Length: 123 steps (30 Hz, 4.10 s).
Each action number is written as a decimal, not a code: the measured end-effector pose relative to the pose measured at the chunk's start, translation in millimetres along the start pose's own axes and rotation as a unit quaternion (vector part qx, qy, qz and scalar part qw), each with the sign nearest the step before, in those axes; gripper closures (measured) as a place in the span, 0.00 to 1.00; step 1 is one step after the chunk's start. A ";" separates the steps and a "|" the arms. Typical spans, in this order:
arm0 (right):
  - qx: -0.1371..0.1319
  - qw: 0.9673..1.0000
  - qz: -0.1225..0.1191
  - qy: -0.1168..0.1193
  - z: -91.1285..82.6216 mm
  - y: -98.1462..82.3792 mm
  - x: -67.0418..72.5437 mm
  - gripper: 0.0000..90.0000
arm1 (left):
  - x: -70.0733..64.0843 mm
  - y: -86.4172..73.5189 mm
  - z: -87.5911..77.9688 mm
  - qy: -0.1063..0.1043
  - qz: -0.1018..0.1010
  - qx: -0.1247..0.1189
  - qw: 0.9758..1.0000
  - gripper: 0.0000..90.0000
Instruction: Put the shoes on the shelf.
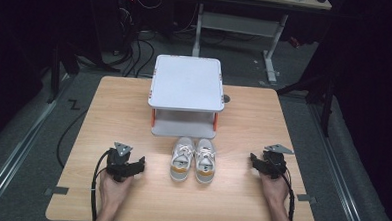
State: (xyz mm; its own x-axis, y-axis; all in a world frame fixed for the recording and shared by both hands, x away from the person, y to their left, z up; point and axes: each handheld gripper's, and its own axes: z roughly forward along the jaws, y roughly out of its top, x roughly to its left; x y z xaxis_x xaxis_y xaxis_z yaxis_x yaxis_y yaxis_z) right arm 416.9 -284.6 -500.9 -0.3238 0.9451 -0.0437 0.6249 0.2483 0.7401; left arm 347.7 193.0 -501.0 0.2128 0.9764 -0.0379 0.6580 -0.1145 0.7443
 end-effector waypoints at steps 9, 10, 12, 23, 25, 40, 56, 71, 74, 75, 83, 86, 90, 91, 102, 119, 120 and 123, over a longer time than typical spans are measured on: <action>0.003 1.000 0.009 0.008 0.7 0.3 -2.5 0.45 | -15.4 12.7 -18.5 -0.053 0.033 0.018 0.998 0.35; 0.004 1.000 0.009 0.008 0.6 0.1 -2.2 0.44 | -17.5 11.8 -21.3 -0.056 0.036 0.018 0.998 0.35; 0.004 1.000 0.010 0.008 0.5 0.0 -2.1 0.44 | -21.4 11.0 -25.1 -0.061 0.041 0.017 0.997 0.35; 0.004 1.000 0.010 0.009 0.6 0.1 -2.4 0.43 | -62.1 33.2 -51.9 -0.130 0.068 -0.003 0.989 0.43; 0.004 1.000 0.012 0.011 0.4 0.0 -2.7 0.43 | -70.6 39.3 -54.1 -0.146 0.069 -0.007 0.987 0.43; 0.000 1.000 0.023 0.021 0.1 -0.3 -6.0 0.43 | -119.7 68.2 -30.6 -0.188 0.062 0.058 0.978 0.42; 0.001 0.999 0.021 0.026 0.0 -0.4 -5.8 0.43 | -137.2 71.4 -2.6 -0.210 0.030 0.114 0.971 0.45; 0.001 0.999 0.020 0.025 0.1 -0.3 -5.4 0.43 | -145.9 81.9 7.6 -0.214 -0.007 0.127 0.969 0.45; 0.001 1.000 0.019 0.024 0.1 -0.2 -4.9 0.43 | -153.3 81.3 11.0 -0.196 0.009 0.126 0.972 0.47; 0.002 1.000 0.018 0.023 0.1 -0.2 -4.7 0.43 | -154.7 81.1 11.5 -0.192 0.011 0.127 0.973 0.47; 0.002 1.000 0.015 0.021 0.1 -0.3 -4.3 0.43 | -169.7 75.4 18.5 -0.136 0.078 0.106 0.982 0.62; 0.002 1.000 0.013 0.021 0.3 -0.2 -3.8 0.43 | -174.3 75.9 18.7 -0.120 0.100 0.106 0.982 0.65; 0.003 1.000 0.012 0.020 0.4 0.0 -3.5 0.43 | -174.6 75.2 18.4 -0.116 0.114 0.103 0.981 0.69; 0.004 1.000 0.010 0.019 0.4 0.1 -3.2 0.43 | -174.4 75.1 18.3 -0.116 0.114 0.102 0.981 0.71; 0.004 1.000 0.007 0.015 0.7 0.2 -2.1 0.43 | -171.7 68.4 11.8 -0.131 0.116 0.084 0.981 0.89; 0.004 1.000 0.006 0.016 0.7 0.1 -2.1 0.42 | -154.8 70.0 -11.1 -0.163 0.107 0.051 0.979 0.90; 0.004 1.000 0.007 0.016 0.7 0.2 -2.3 0.42 | -154.4 71.8 -12.0 -0.165 0.110 0.051 0.979 0.90; 0.004 1.000 0.010 0.018 0.8 0.4 -3.2 0.42 | -153.5 76.7 -15.3 -0.167 0.115 0.046 0.978 0.90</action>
State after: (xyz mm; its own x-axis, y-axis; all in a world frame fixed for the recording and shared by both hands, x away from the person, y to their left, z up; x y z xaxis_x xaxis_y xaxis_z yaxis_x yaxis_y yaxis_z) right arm 418.7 -287.4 -501.1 -0.3369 0.9415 -0.0051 0.6368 0.2318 0.7354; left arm 354.5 37.0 -428.0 0.5763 0.8105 -0.1044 0.6242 -0.3541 0.6964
